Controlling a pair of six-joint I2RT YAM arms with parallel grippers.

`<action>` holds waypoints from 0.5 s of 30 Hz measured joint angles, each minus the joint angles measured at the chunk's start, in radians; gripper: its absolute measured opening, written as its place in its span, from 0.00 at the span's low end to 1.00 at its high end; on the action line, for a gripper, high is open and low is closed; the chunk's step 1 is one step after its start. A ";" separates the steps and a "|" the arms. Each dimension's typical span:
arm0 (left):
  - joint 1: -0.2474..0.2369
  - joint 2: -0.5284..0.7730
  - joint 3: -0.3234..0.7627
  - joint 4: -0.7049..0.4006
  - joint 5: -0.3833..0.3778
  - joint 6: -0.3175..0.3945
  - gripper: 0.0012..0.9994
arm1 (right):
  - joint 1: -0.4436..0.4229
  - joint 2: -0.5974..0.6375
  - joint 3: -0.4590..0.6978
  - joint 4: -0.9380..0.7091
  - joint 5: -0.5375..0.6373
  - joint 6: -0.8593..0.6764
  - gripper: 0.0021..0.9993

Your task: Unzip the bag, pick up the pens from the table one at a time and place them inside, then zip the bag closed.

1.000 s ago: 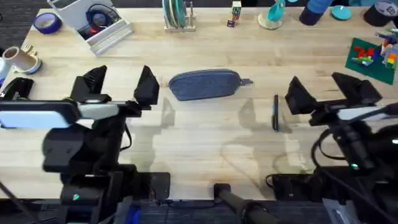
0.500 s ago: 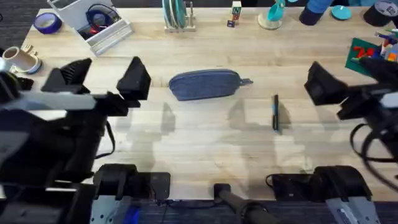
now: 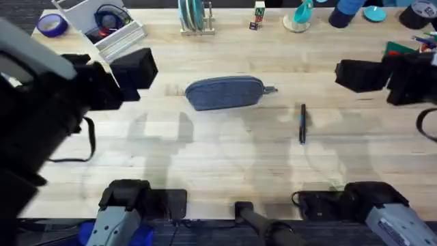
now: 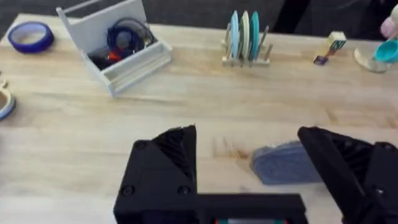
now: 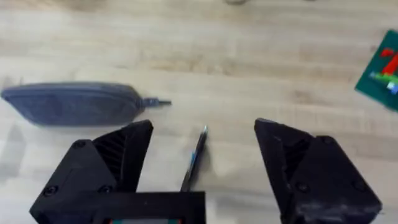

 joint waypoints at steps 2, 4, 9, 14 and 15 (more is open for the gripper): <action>0.000 0.049 0.055 -0.051 0.002 0.000 0.99 | 0.000 0.062 0.055 -0.057 -0.002 0.000 1.00; 0.000 0.098 0.110 -0.104 0.010 0.000 0.99 | 0.000 0.120 0.105 -0.109 -0.002 0.000 1.00; 0.000 0.214 0.232 -0.222 0.032 0.000 0.99 | 0.000 0.241 0.204 -0.193 -0.002 0.000 1.00; 0.000 0.326 0.323 -0.332 0.065 0.030 0.99 | 0.000 0.323 0.266 -0.224 -0.002 0.000 1.00; 0.000 0.347 0.338 -0.353 0.073 0.041 0.99 | 0.000 0.334 0.275 -0.230 -0.002 0.000 1.00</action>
